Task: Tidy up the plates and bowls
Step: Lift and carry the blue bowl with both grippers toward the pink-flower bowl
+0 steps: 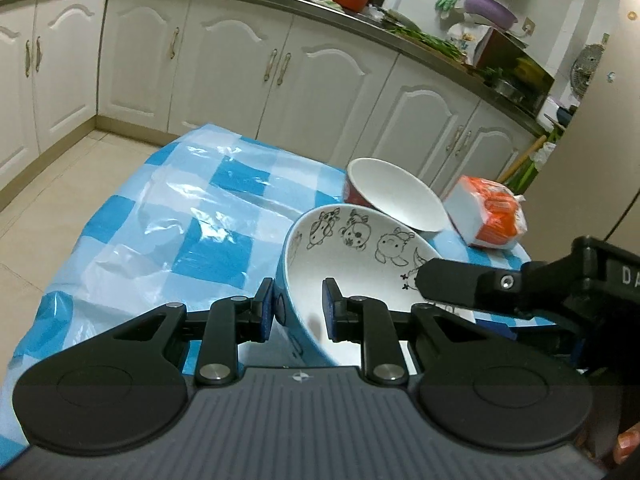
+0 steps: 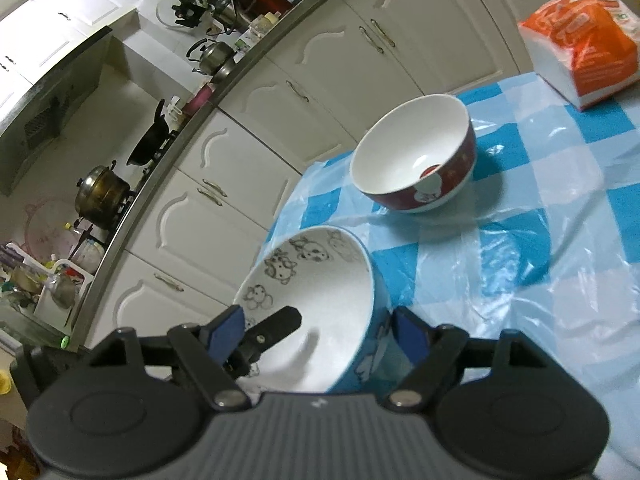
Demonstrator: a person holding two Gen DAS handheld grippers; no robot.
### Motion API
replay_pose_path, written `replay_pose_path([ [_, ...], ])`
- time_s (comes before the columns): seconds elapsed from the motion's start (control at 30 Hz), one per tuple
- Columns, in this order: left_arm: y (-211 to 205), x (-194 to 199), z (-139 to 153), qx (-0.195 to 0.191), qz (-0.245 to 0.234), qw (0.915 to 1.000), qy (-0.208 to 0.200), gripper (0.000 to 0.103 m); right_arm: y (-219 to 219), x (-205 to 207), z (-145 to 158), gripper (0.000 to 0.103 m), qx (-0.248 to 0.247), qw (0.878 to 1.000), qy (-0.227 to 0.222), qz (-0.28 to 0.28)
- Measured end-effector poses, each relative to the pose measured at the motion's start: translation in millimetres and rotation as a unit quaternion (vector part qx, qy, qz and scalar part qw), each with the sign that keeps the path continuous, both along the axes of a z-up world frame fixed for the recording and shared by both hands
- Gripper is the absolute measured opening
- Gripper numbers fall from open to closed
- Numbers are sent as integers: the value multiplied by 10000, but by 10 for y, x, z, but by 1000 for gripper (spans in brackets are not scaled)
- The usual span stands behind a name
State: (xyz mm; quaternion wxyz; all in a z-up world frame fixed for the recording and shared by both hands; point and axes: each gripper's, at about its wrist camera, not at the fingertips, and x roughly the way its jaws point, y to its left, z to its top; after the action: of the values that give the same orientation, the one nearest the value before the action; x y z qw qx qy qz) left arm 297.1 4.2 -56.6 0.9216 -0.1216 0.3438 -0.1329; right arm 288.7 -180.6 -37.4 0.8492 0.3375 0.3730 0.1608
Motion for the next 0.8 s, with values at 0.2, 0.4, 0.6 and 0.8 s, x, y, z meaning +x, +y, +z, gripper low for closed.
replay_pose_path([
  [0.2,-69,-112,45,-74,-74,9999,-8,23,-83,-166,52,81,59,9999,-35,-76],
  [0.4,-148,-281,106,-196,-119,9997,-21,23,-165,-375,122,82,62,9998,-139,-156],
  [0.6,-245,-499,209,-265,-247,9993,-84,23,-288,-646,159,83,133,9994,-198,-262],
  [0.8,-334,-696,288,-401,-373,9984,-122,23,-438,-969,232,83,238,9986,-289,-385],
])
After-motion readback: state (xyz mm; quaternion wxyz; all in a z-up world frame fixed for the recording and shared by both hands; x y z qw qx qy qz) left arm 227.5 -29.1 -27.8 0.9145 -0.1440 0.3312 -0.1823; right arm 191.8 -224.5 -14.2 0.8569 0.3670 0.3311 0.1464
